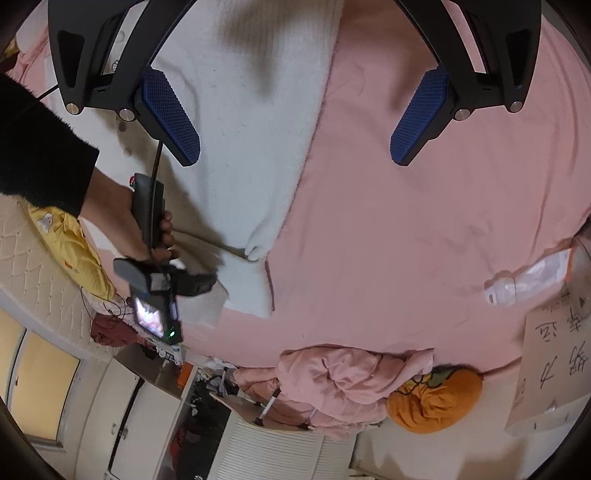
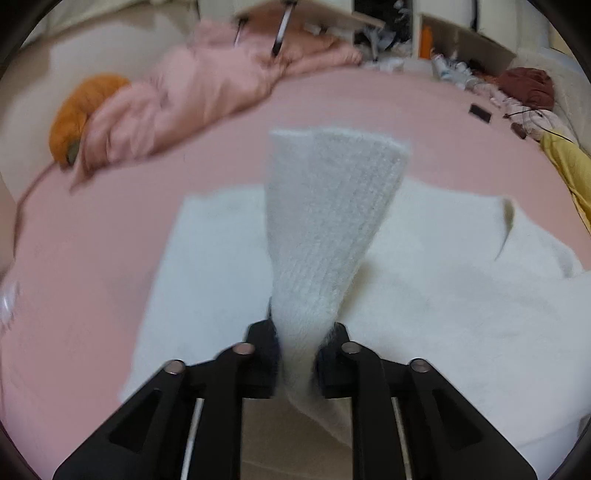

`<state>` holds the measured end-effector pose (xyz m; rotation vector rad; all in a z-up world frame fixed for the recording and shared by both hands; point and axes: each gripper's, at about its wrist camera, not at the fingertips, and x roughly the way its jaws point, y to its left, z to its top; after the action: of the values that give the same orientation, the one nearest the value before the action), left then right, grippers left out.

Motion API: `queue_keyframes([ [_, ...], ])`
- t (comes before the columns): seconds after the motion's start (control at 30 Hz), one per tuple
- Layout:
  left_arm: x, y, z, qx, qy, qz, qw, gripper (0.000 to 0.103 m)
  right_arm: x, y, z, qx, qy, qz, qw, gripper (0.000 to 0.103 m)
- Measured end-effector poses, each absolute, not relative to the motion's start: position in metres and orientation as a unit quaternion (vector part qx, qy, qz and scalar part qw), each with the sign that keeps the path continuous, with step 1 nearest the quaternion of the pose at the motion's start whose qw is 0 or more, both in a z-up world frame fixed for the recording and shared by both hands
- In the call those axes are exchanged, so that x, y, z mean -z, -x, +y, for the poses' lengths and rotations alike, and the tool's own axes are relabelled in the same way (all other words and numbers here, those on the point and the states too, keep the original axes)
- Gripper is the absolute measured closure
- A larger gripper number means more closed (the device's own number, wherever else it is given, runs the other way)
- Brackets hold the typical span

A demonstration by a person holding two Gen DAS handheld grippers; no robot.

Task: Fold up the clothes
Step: 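Lay the sleeve down, open the right gripper and withdraw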

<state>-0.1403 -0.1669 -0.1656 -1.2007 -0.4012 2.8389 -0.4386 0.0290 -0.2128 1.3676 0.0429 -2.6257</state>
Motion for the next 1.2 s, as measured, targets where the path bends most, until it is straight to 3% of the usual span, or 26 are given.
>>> queue_keyframes([
  [0.03,0.166,0.14,-0.167,-0.914,0.385,-0.13,0.017,0.0,0.213,0.434,0.027,0.884,-0.455,0.017,0.105,0.031],
  [0.07,0.165,0.14,-0.167,-0.914,0.384,-0.13,0.018,0.0,0.21,0.427,0.023,0.888,-0.442,0.022,0.122,0.009],
  [0.1,0.165,0.14,-0.166,-0.915,0.383,-0.129,0.018,0.0,0.205,0.42,0.019,0.893,-0.427,0.025,0.141,0.0],
  [0.2,0.162,0.144,-0.165,-0.916,0.38,-0.126,0.017,0.0,0.185,0.389,0.004,0.902,-0.362,0.033,0.234,0.0],
  [0.3,0.154,0.155,-0.161,-0.92,0.372,-0.121,0.022,0.0,0.171,0.37,0.016,0.91,-0.33,0.005,0.249,0.0],
  [0.4,0.136,0.187,-0.143,-0.929,0.352,-0.107,0.047,0.0,0.167,0.372,0.065,0.925,-0.332,-0.026,0.184,0.0],
  [0.57,0.114,0.287,-0.075,-0.934,0.317,-0.085,0.143,0.0,0.179,0.396,0.202,0.93,-0.367,-0.033,0.0,0.0],
  [0.67,0.123,0.364,-0.024,-0.924,0.33,-0.079,0.177,0.0,0.19,0.409,0.262,0.911,-0.405,-0.076,-0.029,0.0],
  [0.9,0.243,0.474,0.005,-0.88,0.464,-0.053,0.089,0.002,0.237,0.411,0.328,0.887,-0.454,-0.036,-0.074,0.0],
  [1.07,0.215,0.451,0.007,-0.914,0.401,-0.011,0.058,0.001,0.209,0.403,0.345,0.908,-0.398,-0.069,-0.111,0.0],
  [1.2,0.229,0.457,-0.013,-0.908,0.417,-0.002,0.033,0.001,0.202,0.412,0.317,0.922,-0.383,-0.047,-0.017,0.0],
])
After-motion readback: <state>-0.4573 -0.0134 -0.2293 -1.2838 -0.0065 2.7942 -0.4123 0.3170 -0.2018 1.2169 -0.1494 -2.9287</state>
